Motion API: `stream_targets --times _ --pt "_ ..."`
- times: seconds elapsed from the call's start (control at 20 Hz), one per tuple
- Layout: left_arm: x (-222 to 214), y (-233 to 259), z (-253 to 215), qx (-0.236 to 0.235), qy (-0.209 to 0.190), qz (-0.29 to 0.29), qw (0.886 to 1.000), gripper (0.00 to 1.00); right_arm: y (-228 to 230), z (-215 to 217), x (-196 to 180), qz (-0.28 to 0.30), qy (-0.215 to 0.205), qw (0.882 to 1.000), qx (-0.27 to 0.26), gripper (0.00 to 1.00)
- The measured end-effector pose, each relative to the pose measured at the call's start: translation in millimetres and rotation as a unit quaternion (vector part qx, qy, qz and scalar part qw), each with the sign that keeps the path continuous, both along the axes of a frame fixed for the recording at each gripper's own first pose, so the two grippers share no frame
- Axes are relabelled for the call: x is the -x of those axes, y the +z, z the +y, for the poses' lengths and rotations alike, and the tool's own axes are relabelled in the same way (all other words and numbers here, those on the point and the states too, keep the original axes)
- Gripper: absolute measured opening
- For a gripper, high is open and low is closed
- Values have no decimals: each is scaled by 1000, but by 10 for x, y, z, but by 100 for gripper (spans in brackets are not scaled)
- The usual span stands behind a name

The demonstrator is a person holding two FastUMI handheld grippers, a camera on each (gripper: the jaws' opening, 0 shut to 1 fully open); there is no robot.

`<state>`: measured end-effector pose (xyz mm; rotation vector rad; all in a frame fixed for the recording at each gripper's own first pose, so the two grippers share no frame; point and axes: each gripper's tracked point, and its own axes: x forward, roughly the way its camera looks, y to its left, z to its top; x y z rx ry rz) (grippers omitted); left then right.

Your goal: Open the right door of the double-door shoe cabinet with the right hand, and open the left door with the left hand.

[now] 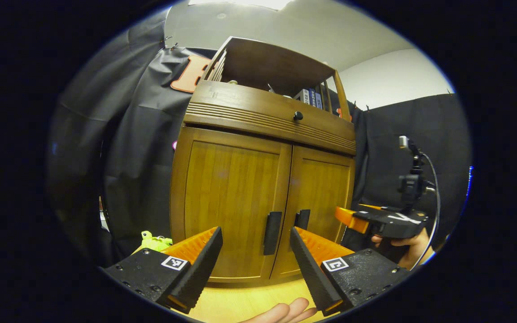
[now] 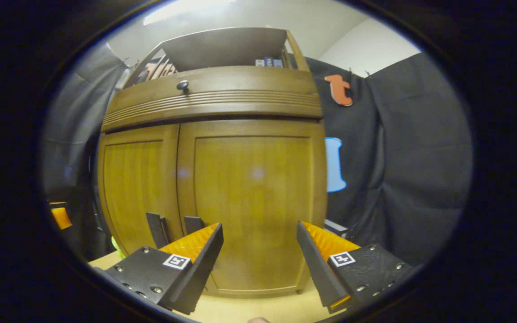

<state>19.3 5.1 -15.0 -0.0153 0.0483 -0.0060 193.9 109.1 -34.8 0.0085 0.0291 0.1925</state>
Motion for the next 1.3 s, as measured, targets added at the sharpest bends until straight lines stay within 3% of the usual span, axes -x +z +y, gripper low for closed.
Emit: stream_targets --times 0.15,0.3,0.4,0.55,0.6,0.7,0.9,1.0,1.05,1.1,1.3 --pt "-17 -60 -52 -4 -3 5 1000 94 -192 346 -256 7 25 999 19 95" --pt "-45 -85 -85 -10 4 9 1000 94 -302 850 -302 12 98 995 16 94" --pt "-51 -151 -154 -9 1 19 1000 94 -356 910 -367 6 83 996 27 95" --pt "-74 -209 -297 -21 -13 24 999 93 -642 1033 -413 44 82 995 41 96" --pt "-74 -222 -349 -28 -18 22 999 94 -563 981 -274 48 76 996 29 73" --pt "-80 -254 -426 -45 -22 20 999 94 -663 983 -346 49 78 995 25 27" --pt "-106 -338 -496 -49 -27 25 998 94 -641 940 -189 58 117 991 -12 25" --pt "-114 -357 -519 -53 -29 28 998 93 -617 922 -104 57 136 989 -4 25" --pt "-115 -370 -521 -56 -30 29 998 88 -611 889 -27 56 144 988 -3 25" --pt "-125 -383 -526 -58 -33 28 997 92 -620 841 39 60 150 987 -6 25" --pt "-119 -366 -559 -57 -39 23 997 88 -598 707 249 59 168 984 -8 25"
